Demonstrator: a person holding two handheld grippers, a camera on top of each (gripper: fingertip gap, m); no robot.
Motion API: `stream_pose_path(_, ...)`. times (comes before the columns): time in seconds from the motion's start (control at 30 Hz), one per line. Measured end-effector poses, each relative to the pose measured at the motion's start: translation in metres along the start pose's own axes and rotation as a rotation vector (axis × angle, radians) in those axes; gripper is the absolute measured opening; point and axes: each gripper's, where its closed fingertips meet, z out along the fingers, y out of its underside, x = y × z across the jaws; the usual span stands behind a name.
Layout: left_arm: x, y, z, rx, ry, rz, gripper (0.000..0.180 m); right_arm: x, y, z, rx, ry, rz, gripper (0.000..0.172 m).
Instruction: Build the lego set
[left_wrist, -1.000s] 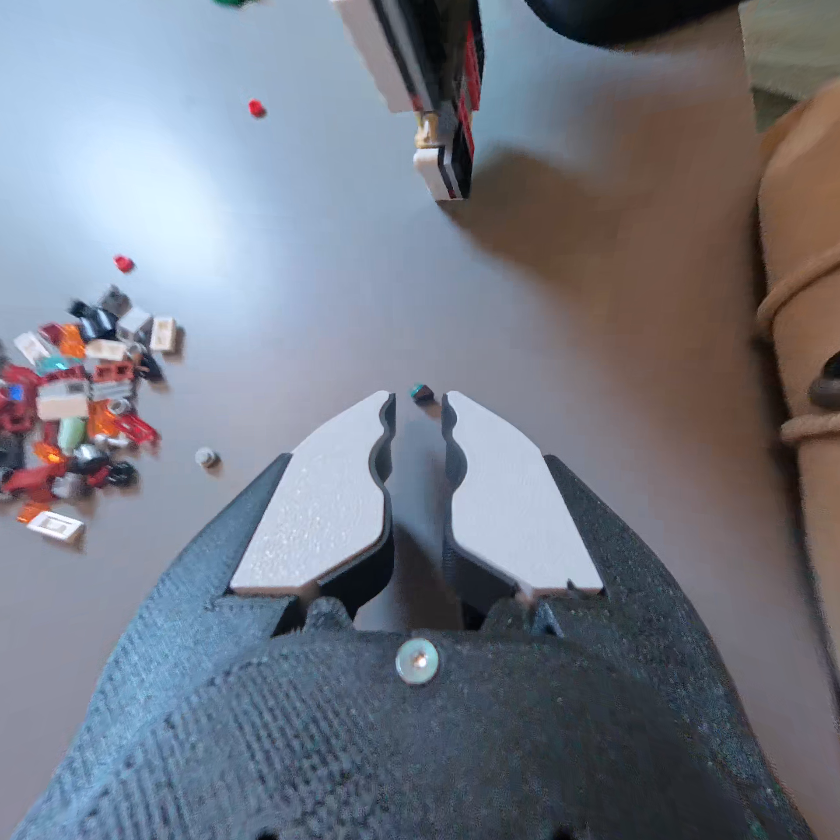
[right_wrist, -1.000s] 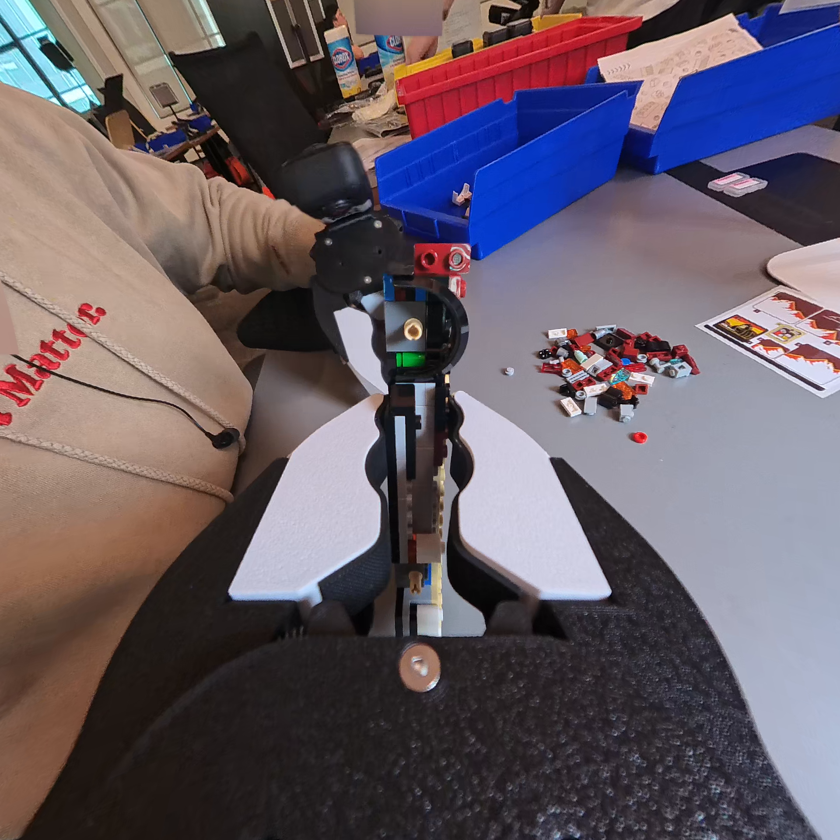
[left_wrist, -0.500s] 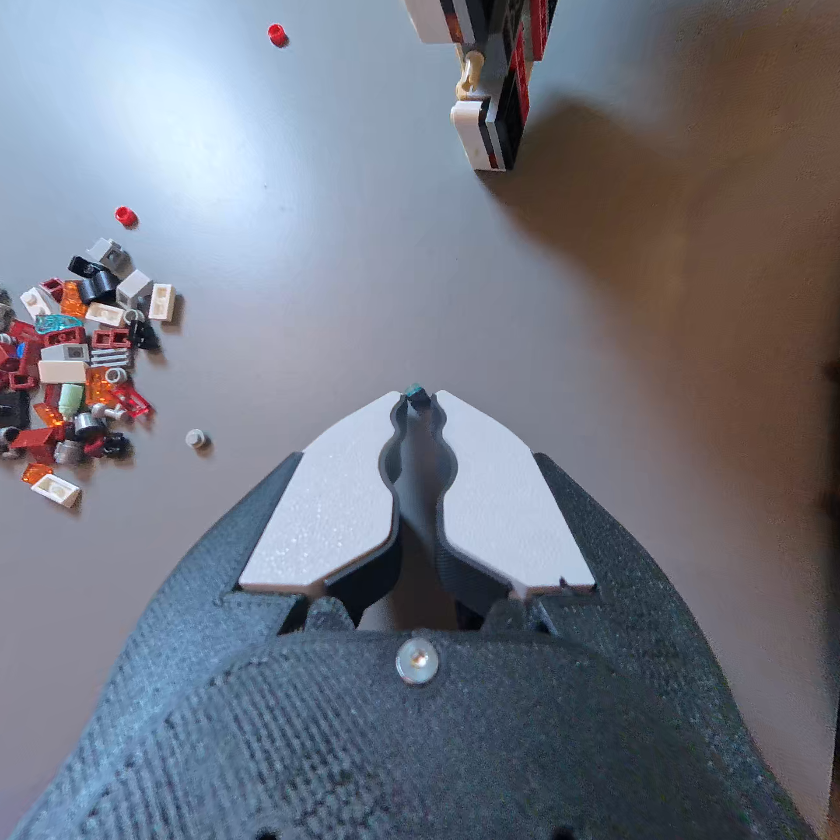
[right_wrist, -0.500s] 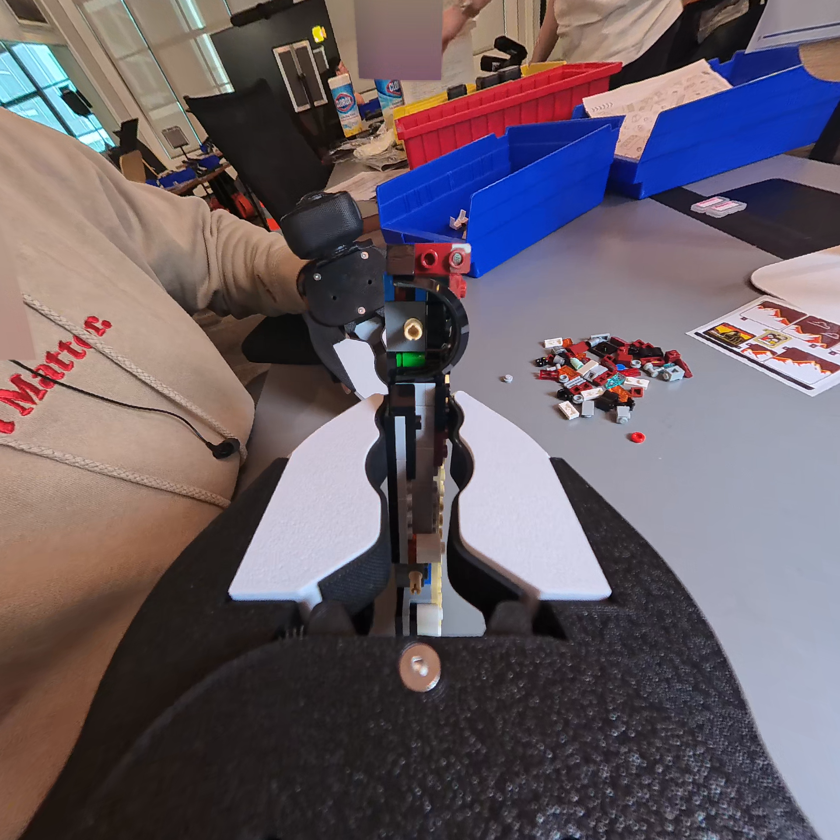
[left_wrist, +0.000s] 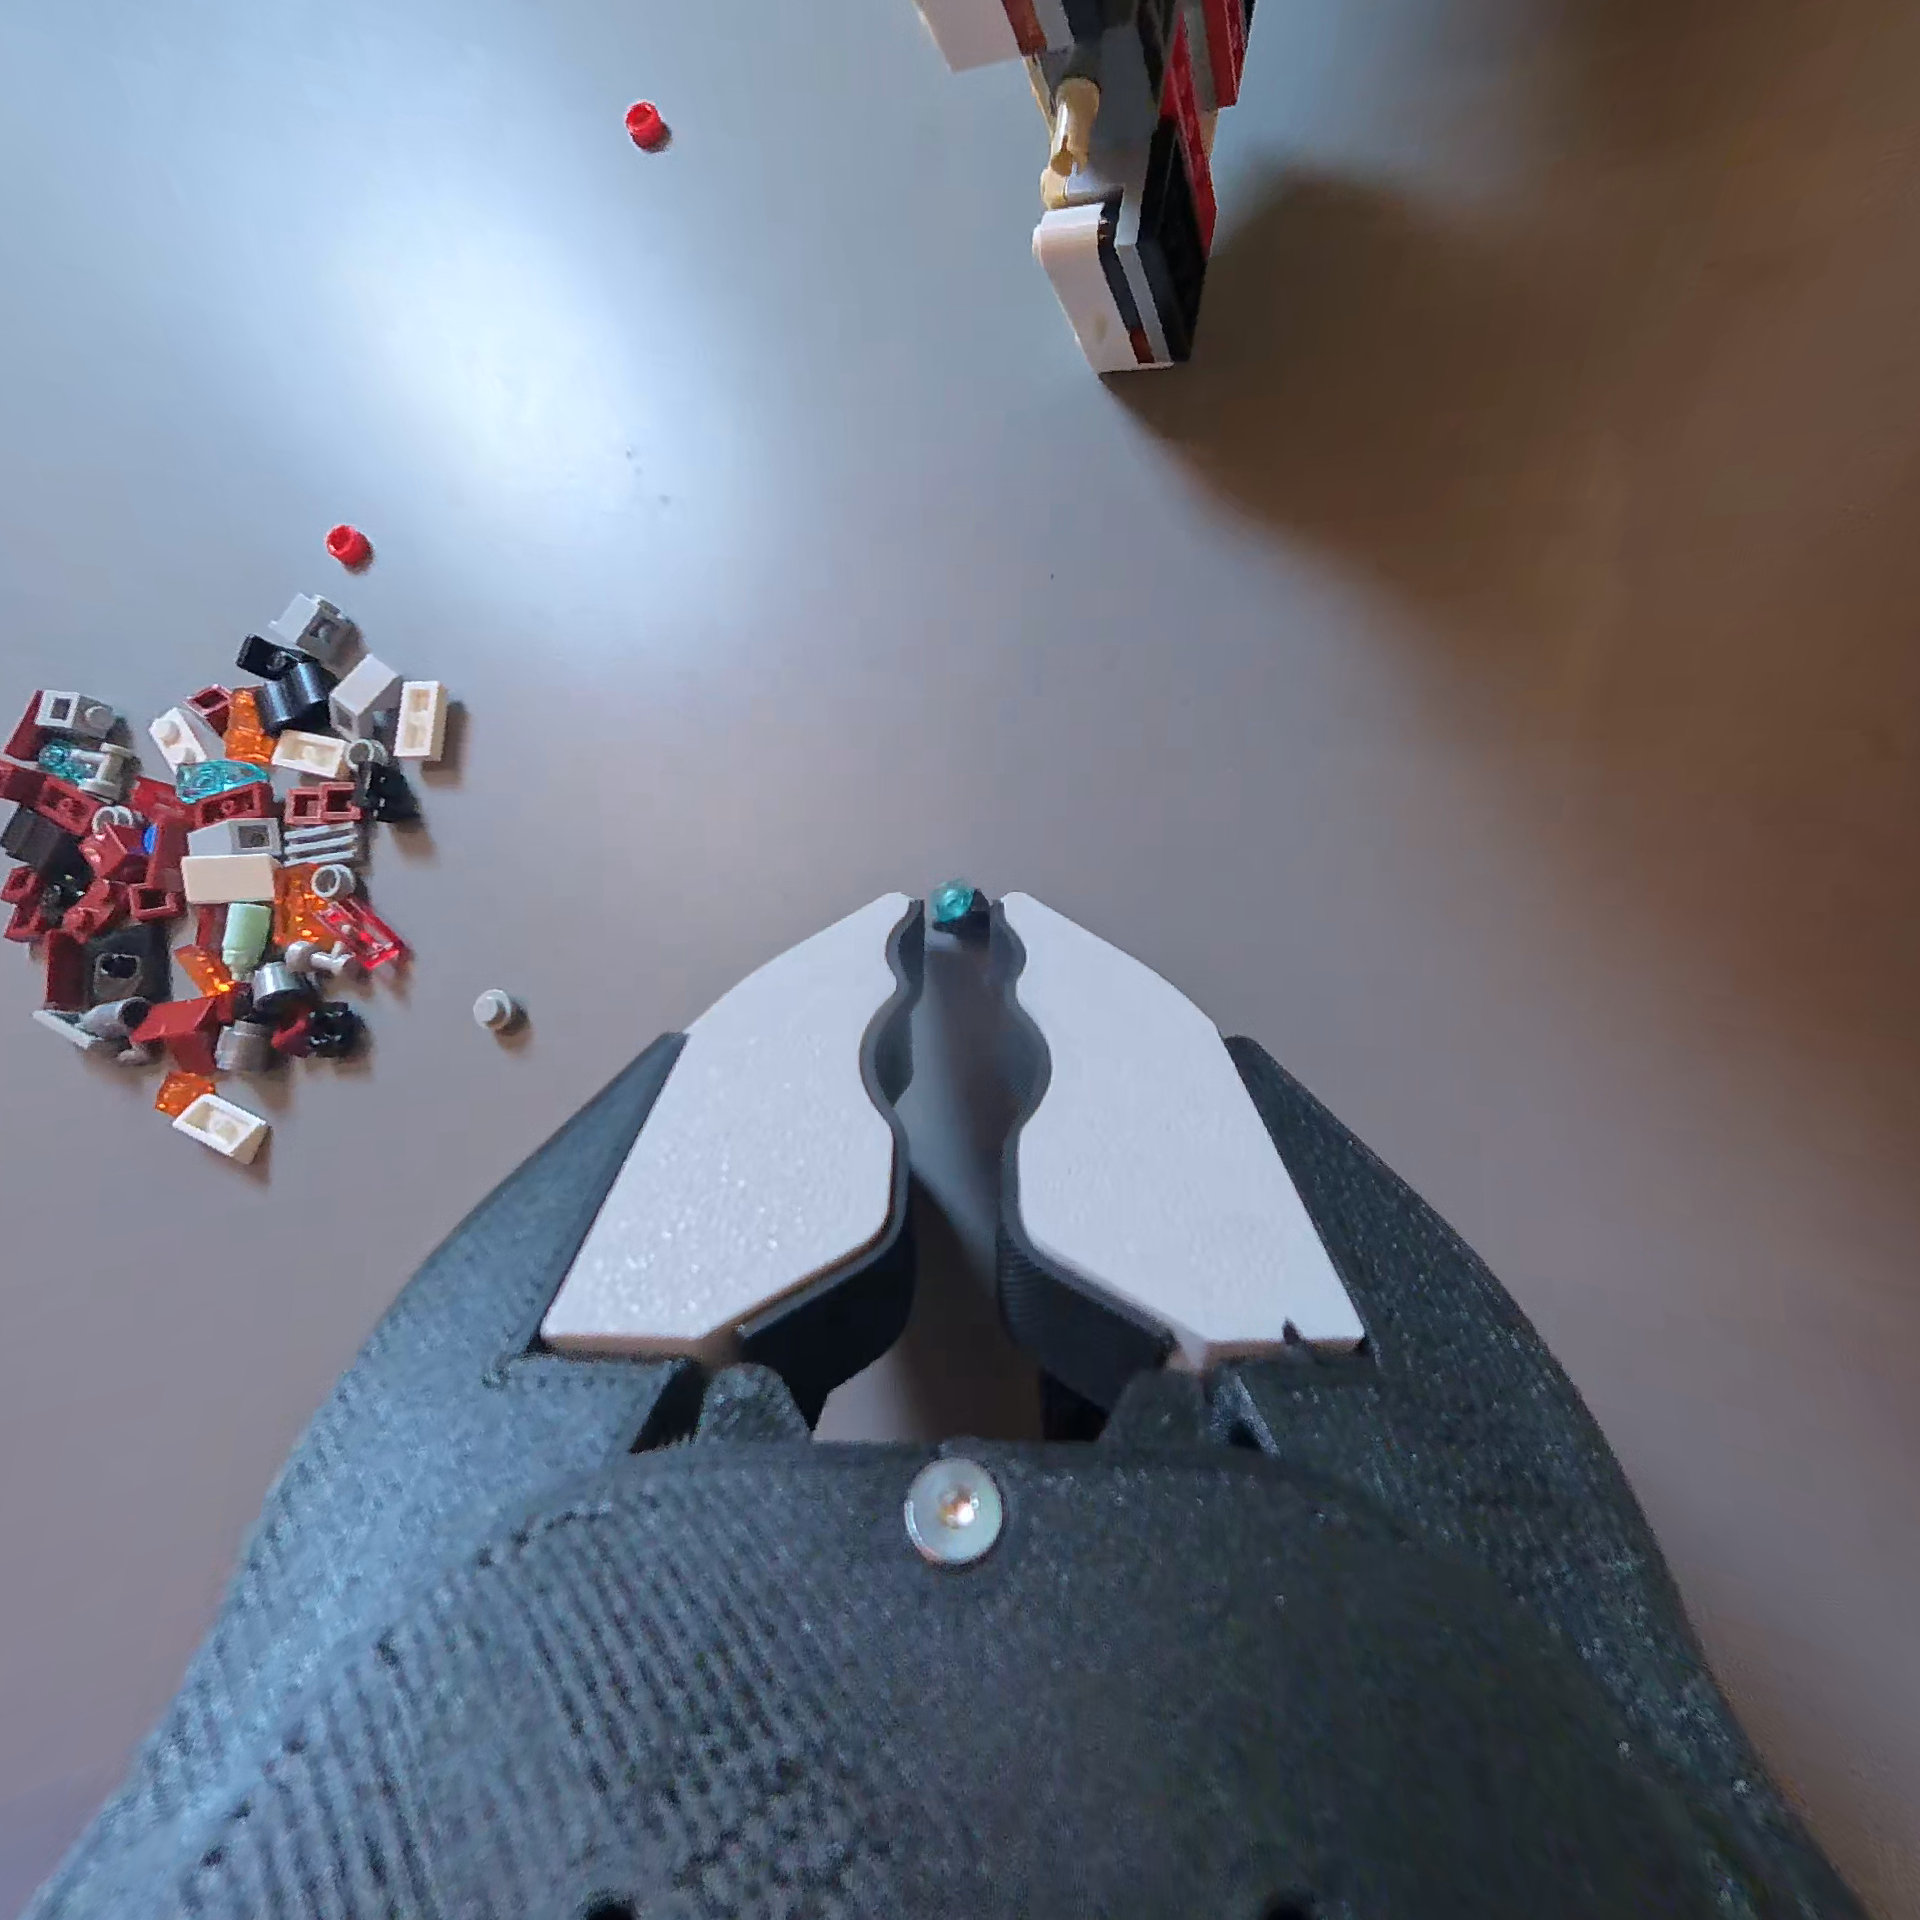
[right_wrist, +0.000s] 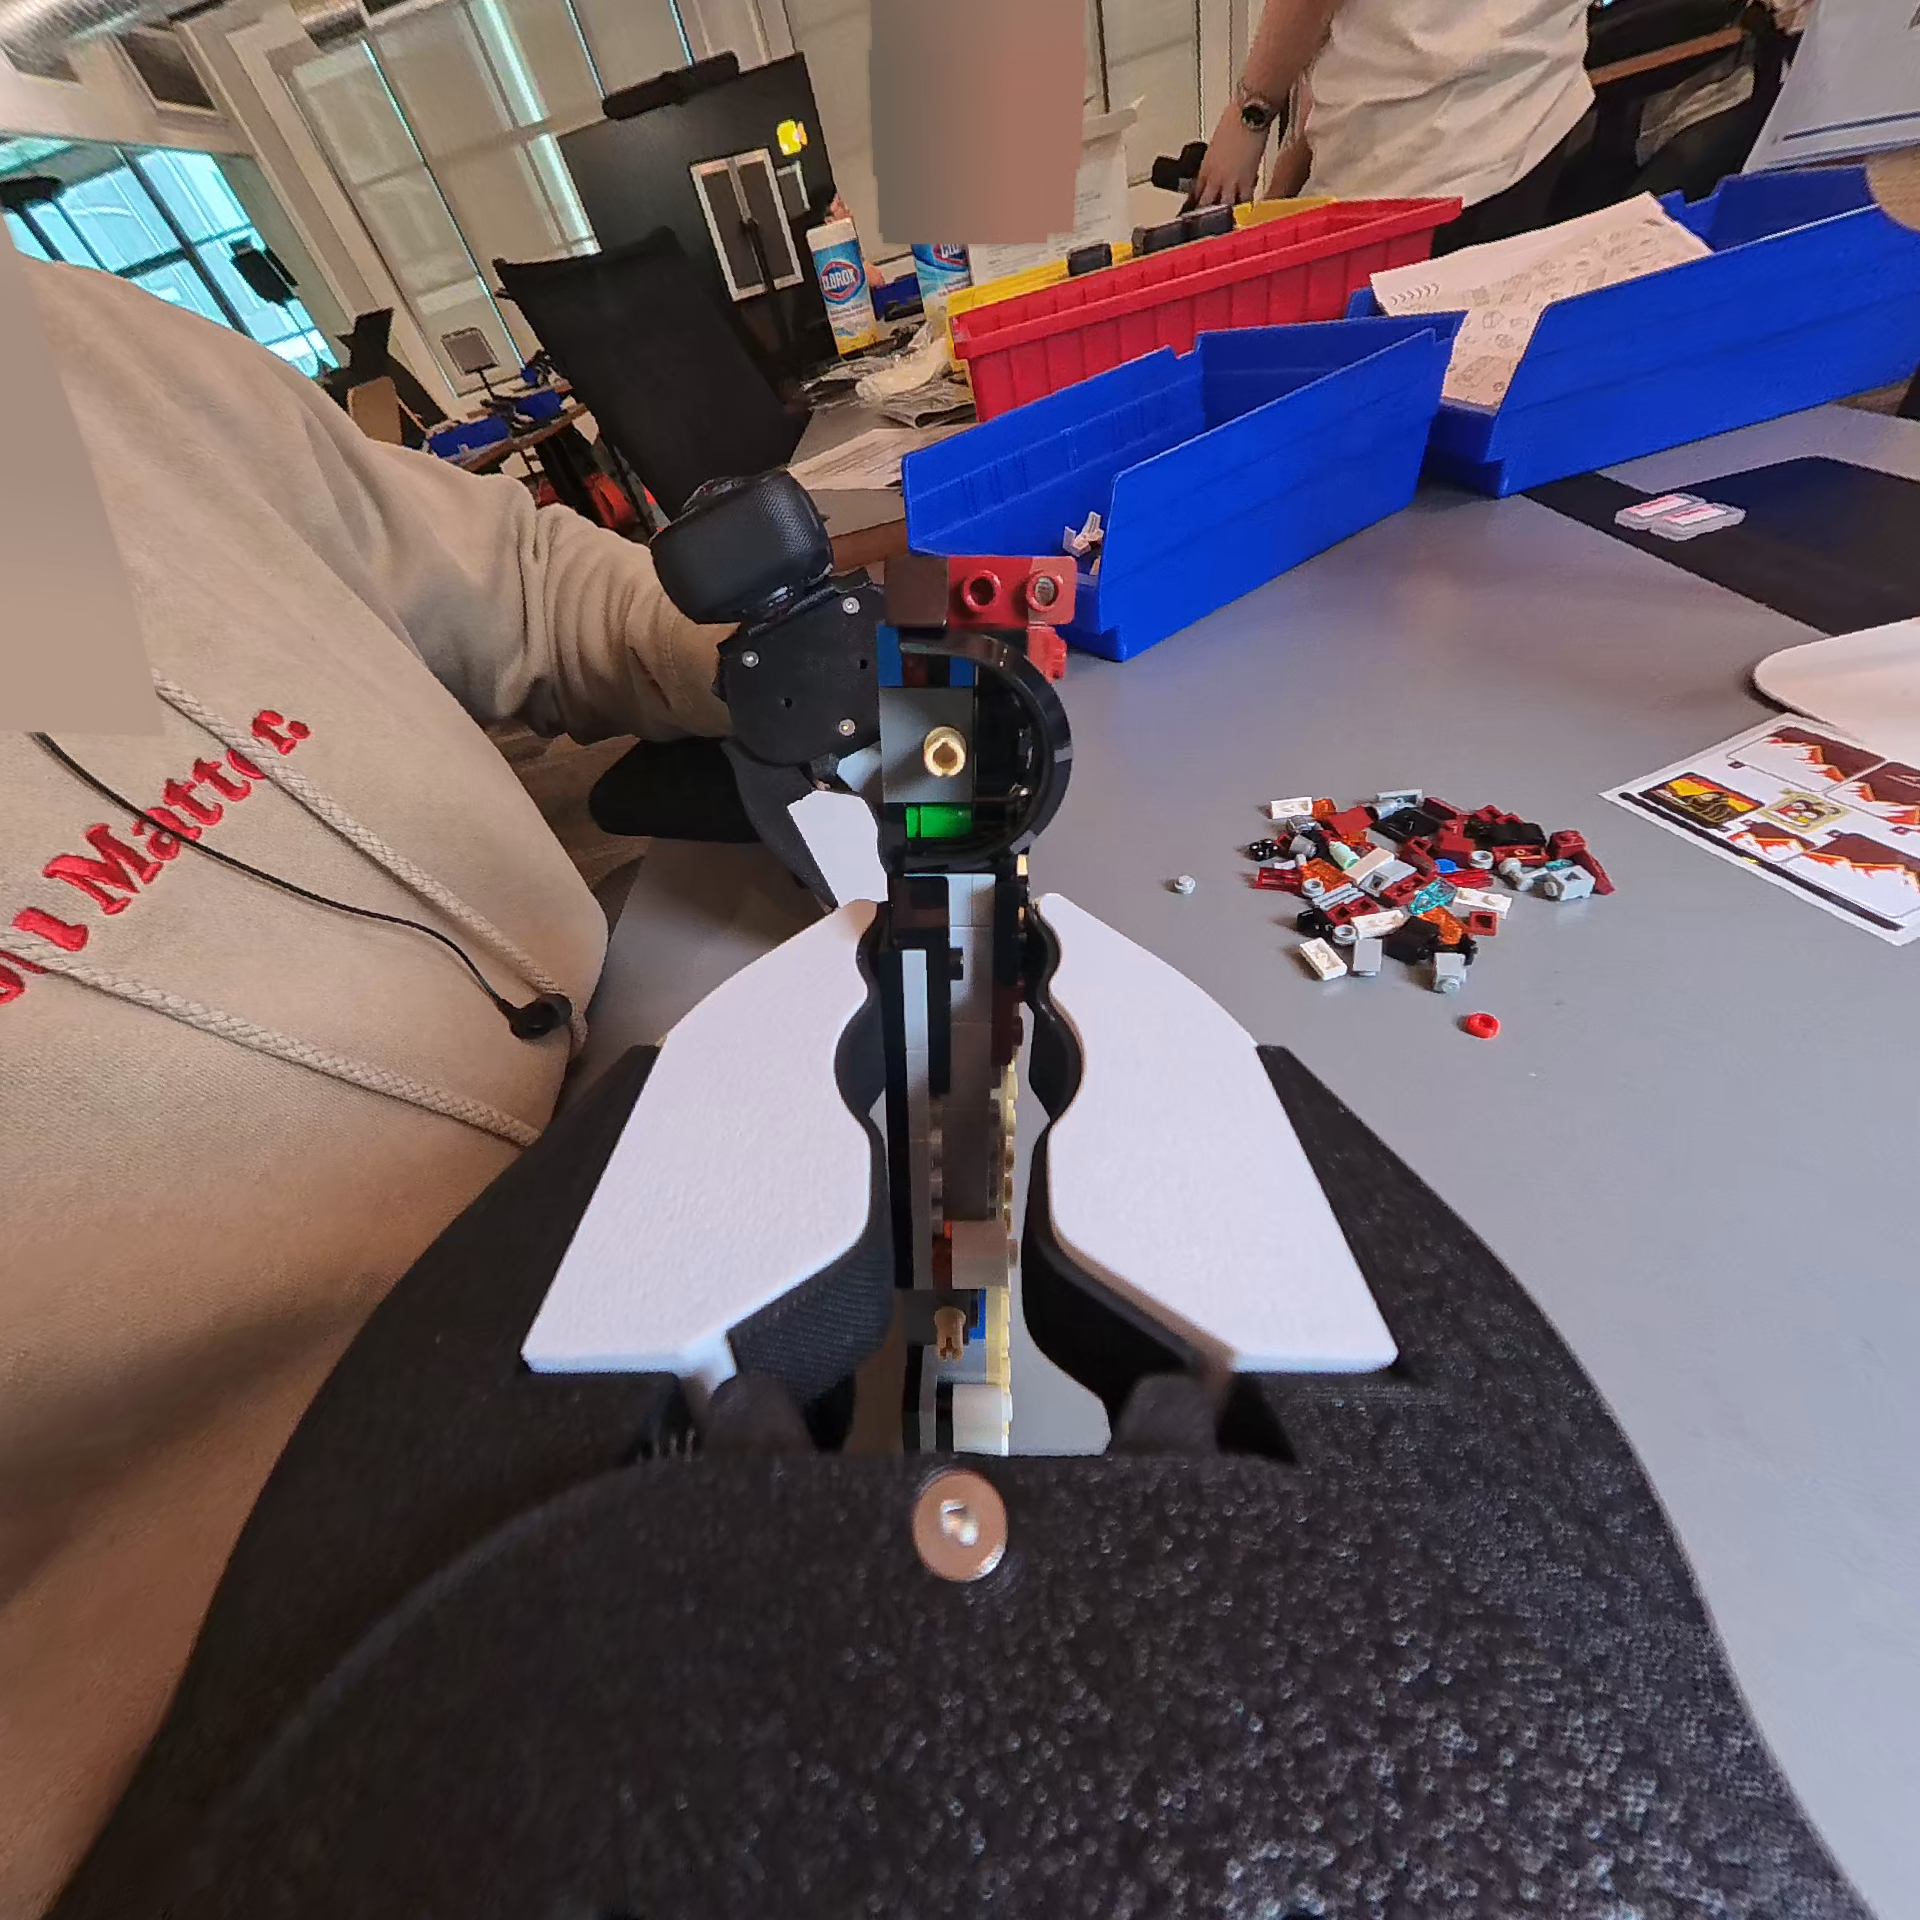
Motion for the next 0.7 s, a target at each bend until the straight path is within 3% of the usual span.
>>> stream_pose_path(0.7,0.0006,0.0022,-0.0024,0.003,-0.042,-0.04,0.011,-0.0003,0.0003,-0.0029,0.017,0.009,0.001,0.023)
